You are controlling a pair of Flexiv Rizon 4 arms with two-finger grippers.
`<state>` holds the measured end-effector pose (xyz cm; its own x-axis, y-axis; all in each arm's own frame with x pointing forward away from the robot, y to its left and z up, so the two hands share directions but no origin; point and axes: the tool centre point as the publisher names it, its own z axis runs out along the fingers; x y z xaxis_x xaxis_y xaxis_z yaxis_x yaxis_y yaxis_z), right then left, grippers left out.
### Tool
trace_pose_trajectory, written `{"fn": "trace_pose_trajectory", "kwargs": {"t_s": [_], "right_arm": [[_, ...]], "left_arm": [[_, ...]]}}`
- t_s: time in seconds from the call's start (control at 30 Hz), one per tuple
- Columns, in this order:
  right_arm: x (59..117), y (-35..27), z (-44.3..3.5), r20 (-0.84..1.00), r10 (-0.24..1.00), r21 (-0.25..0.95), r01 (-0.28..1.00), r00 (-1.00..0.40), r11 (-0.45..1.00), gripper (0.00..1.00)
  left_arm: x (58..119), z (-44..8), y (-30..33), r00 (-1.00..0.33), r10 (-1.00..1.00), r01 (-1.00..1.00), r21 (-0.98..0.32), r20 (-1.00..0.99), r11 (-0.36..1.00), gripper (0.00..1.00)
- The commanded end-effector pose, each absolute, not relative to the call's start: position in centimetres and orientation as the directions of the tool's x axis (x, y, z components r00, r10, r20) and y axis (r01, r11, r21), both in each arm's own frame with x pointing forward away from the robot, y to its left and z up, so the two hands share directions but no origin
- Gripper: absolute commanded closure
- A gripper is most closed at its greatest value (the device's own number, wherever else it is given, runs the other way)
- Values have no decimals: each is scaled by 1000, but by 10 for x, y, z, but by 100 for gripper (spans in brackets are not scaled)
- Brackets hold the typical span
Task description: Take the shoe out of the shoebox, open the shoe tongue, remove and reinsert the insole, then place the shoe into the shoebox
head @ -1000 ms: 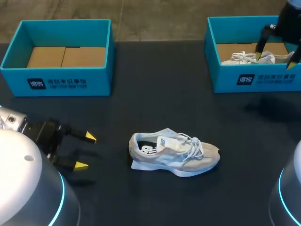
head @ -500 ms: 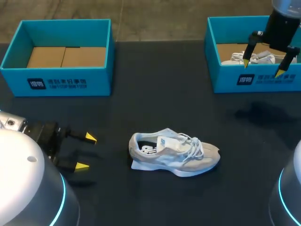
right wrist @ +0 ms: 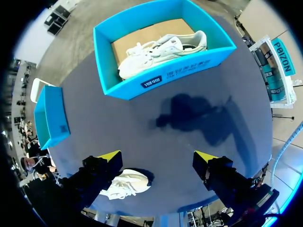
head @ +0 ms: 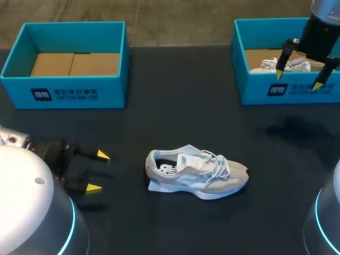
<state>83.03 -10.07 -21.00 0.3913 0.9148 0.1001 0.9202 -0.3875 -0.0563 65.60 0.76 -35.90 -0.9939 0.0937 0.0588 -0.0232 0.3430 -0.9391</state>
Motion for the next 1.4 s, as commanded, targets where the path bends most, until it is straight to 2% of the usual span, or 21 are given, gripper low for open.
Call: {"fn": "trace_pose_trajectory", "kwargs": {"t_s": [0.03,0.43,1.4], "right_arm": [[830,-101,-211,103,915,-55,920,391,-387,0],[830,-101,-211,103,915,-55,920,391,-387,0],[826,-91,-212,111,916,-60,922,386,-382,0]], "left_arm": [[654,-374,18,-998,43,-35,-944,52,327,0],[646,-382,30,-999,-8,-49,-963,48,266,0],[668,-391,-21,-995,-27,-98,-962,95,255,0]]}}
